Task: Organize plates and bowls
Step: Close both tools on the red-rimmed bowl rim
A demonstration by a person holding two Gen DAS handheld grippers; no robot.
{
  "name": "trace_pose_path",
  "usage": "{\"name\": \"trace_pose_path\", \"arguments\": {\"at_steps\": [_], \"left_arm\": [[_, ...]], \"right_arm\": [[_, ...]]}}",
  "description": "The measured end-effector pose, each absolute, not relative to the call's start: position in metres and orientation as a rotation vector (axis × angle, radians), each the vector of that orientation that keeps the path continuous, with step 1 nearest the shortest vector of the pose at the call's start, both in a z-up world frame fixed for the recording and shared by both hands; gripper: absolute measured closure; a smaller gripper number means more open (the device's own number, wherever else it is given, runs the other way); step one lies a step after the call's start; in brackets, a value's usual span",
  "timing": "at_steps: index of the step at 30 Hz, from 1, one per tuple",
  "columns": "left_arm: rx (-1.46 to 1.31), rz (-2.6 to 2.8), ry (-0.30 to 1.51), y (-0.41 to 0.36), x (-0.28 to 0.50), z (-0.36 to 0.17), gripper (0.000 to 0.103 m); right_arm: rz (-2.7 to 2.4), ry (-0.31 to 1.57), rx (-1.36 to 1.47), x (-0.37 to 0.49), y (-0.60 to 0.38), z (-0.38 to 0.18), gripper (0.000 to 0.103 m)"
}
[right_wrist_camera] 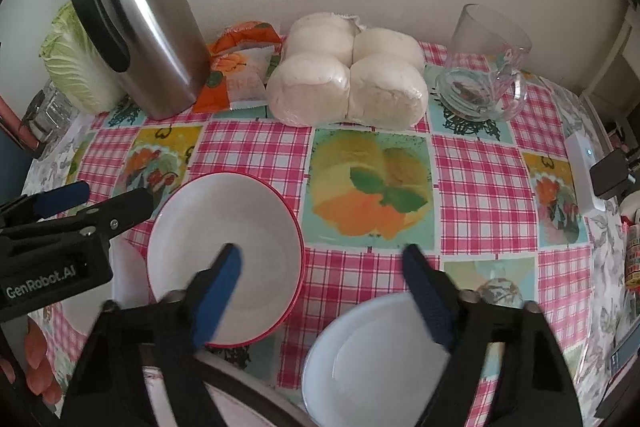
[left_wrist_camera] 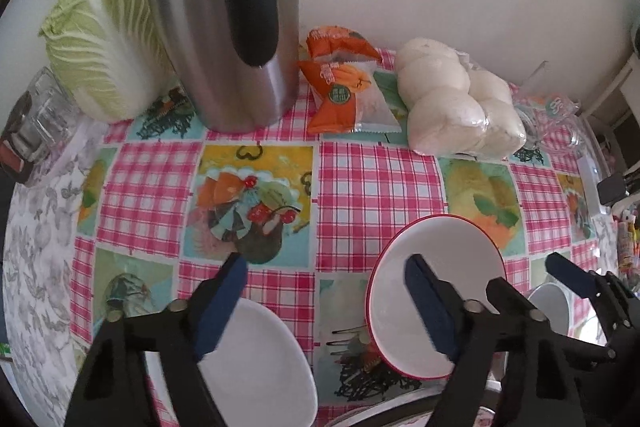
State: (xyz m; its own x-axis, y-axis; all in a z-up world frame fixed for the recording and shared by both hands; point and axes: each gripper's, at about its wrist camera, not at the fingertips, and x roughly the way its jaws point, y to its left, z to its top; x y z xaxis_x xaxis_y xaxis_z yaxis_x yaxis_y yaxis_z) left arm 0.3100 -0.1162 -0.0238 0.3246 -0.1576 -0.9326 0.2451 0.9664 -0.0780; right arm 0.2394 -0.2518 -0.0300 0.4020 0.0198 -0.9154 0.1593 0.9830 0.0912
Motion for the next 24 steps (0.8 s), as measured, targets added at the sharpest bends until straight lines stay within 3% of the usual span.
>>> {"name": "trace_pose_path", "arguments": {"at_steps": [4, 6, 8, 11, 19, 22, 24], "left_arm": [[0.089, -0.282, 1.230, -0.123, 0.310, -0.034, 0.032], [0.100, -0.292, 1.244, -0.127, 0.309, -0.039, 0.039], [0.126, -0.293, 1.257, -0.132, 0.308, -0.044, 0.046], [0.125, -0.298, 1.279, -0.136, 0.308, -0.050, 0.056], [0.150, -0.306, 1.321, -0.146, 0.304, -0.064, 0.070], [0.152, -0.311, 1.334, -0.146, 0.304, -0.069, 0.073], [0.153, -0.313, 1.347, -0.147, 0.304, -0.072, 0.081]], "right_arm": [[-0.074, 1.170, 0.183, 0.244, -0.250, -0.036, 0.042], [-0.071, 1.178, 0.186, 0.245, -0.249, -0.037, 0.044], [-0.068, 1.185, 0.188, 0.246, -0.248, -0.040, 0.053], [-0.061, 1.194, 0.193, 0.248, -0.248, -0.043, 0.058], [-0.037, 1.231, 0.201, 0.253, -0.242, -0.054, 0.078], [-0.040, 1.241, 0.205, 0.253, -0.242, -0.059, 0.081], [-0.041, 1.250, 0.200, 0.254, -0.242, -0.062, 0.084]]}}
